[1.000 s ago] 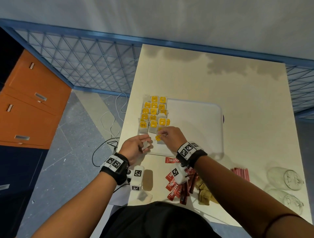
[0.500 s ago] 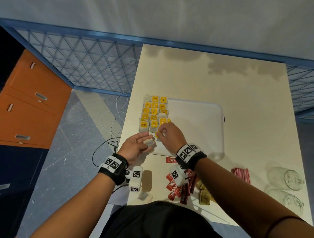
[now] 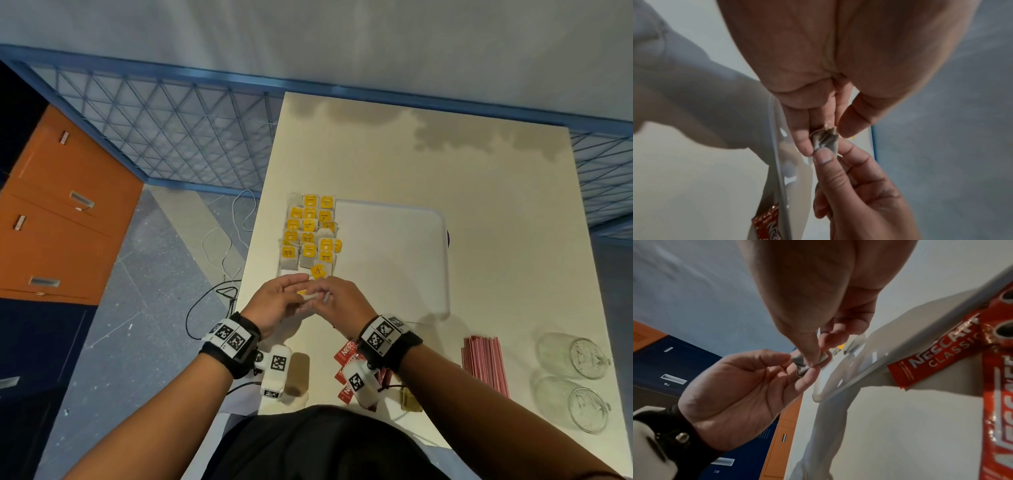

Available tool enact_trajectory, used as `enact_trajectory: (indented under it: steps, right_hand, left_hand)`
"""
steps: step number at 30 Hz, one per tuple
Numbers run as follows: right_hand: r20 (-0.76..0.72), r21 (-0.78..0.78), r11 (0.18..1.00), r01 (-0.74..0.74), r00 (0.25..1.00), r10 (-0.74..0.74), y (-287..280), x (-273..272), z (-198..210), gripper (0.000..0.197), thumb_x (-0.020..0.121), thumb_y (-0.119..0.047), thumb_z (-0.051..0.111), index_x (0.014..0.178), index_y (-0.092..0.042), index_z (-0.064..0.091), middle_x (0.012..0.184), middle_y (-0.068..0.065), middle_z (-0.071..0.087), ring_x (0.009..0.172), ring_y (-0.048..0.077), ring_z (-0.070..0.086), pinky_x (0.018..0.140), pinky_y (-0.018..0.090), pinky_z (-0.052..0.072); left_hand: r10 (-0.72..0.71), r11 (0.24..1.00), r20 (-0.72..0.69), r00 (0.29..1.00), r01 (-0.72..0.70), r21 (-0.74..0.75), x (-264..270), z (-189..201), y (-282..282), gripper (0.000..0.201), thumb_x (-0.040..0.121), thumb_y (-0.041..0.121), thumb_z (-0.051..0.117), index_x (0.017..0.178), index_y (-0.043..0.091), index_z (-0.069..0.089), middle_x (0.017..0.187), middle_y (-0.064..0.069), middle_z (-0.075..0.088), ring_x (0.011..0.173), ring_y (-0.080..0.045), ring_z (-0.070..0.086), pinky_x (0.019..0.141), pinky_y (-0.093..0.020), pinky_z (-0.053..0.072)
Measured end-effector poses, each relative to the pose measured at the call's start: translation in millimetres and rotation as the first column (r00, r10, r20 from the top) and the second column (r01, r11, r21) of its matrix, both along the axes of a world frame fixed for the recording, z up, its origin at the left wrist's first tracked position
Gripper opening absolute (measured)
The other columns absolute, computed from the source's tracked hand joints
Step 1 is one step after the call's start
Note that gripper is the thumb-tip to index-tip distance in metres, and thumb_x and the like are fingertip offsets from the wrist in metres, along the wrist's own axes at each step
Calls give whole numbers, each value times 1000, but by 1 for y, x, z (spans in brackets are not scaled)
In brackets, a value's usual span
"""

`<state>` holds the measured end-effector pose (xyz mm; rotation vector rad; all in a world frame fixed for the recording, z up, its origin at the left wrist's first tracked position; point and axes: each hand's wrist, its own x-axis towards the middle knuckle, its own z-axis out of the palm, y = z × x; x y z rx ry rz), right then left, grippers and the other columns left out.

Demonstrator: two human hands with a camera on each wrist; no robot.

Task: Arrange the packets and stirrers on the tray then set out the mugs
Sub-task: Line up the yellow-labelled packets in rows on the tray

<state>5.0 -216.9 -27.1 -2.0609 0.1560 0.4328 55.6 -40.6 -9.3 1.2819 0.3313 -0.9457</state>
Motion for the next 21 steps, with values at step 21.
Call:
enact_trajectory:
  steps: [21]
  right_hand:
    - [-92, 184, 976, 120, 990, -104, -16, -10, 15, 17, 87, -14, 64, 86, -30, 66, 85, -8, 67, 68, 16, 65, 57, 39, 60]
  left_hand:
    - [-98, 984, 335, 937, 41, 175, 6, 5, 1, 29, 86, -10, 67, 77, 16, 76, 91, -9, 75, 79, -26, 64, 71, -30, 57]
